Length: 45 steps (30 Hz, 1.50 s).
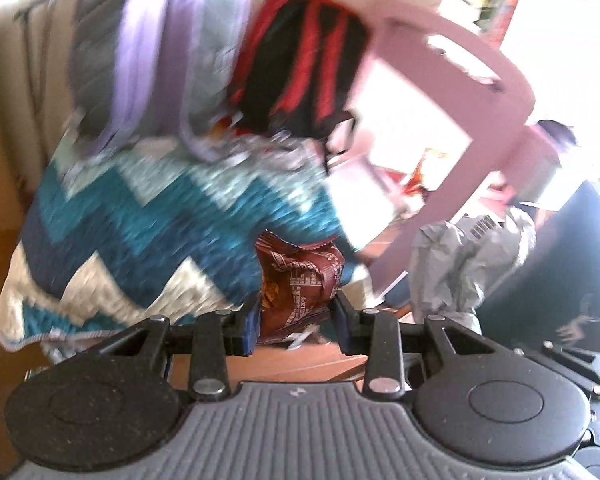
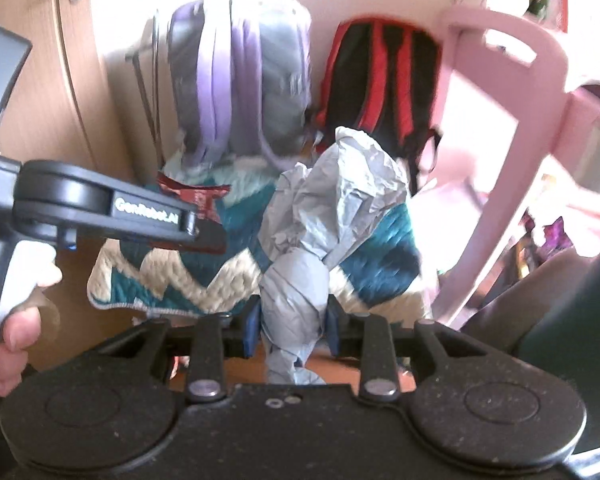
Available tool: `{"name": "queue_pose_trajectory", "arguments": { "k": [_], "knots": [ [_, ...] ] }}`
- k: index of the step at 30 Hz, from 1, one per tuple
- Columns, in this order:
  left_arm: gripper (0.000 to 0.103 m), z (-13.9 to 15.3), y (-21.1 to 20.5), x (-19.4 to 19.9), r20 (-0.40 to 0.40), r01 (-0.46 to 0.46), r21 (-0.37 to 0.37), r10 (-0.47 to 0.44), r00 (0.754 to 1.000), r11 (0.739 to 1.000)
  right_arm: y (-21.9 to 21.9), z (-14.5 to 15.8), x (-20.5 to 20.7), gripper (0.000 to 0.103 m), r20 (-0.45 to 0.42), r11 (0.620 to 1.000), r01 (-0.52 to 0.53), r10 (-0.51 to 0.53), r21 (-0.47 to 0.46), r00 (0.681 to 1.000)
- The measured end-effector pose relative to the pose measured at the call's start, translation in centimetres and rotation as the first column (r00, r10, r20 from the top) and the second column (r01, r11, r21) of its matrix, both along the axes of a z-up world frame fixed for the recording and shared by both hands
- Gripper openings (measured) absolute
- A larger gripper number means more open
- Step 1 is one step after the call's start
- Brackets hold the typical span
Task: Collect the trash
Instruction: 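Carry the brown wrapper and white paper up to the black-teal bin, then open both tools to drop the wrapper and paper into the bin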
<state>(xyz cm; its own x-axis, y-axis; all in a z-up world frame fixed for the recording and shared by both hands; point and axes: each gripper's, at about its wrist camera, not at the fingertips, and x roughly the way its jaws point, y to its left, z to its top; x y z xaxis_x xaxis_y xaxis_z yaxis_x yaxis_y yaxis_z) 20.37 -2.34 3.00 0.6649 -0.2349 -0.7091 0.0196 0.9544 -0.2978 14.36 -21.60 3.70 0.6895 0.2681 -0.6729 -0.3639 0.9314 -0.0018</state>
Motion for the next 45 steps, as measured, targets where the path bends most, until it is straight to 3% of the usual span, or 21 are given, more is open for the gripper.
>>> {"name": "queue_pose_trajectory", "arguments": {
  "k": [6,12,19,26,30,33,40,45],
  "knots": [
    [0.035,4.6,-4.4,-0.3,0.092,0.100,0.012,-0.101,0.991,0.995,-4.0,4.3,-1.1,0.030,0.090,0.999,0.049,-0.049,-0.004,0.995],
    [0.035,8.8,-10.1,0.4,0.152,0.222,0.030,-0.224,0.963,0.974,-9.6,8.4,-1.5,0.030,0.170,0.988,0.152,-0.152,0.009,0.974],
    [0.035,13.4,-18.1,1.5,0.207,0.360,0.062,-0.365,0.908,0.931,-17.2,12.7,-1.9,0.030,0.235,0.957,0.289,-0.289,0.039,0.928],
    [0.036,16.0,-26.2,2.8,0.234,0.479,0.086,-0.485,0.843,0.874,-23.6,13.6,-1.8,0.031,0.259,0.907,0.420,-0.414,0.034,0.873],
    [0.036,16.0,-31.0,3.0,0.225,0.537,0.113,-0.548,0.806,0.836,-26.6,12.6,-1.4,0.031,0.233,0.883,0.469,-0.462,0.028,0.856],
    [0.036,15.2,-34.2,3.6,0.197,0.559,0.145,-0.577,0.792,0.816,-28.4,11.6,-1.3,0.031,0.202,0.872,0.489,-0.482,0.018,0.853],
    [0.036,11.2,-38.2,6.4,0.071,0.558,0.184,-0.577,0.813,0.809,-29.6,9.5,0.2,0.032,0.140,0.872,0.489,-0.482,-0.019,0.865],
    [0.036,9.2,-39.1,7.5,0.021,0.567,0.204,-0.582,0.813,0.798,-29.5,8.2,1.2,0.032,0.108,0.880,0.471,-0.464,-0.058,0.879]
  ]
}}
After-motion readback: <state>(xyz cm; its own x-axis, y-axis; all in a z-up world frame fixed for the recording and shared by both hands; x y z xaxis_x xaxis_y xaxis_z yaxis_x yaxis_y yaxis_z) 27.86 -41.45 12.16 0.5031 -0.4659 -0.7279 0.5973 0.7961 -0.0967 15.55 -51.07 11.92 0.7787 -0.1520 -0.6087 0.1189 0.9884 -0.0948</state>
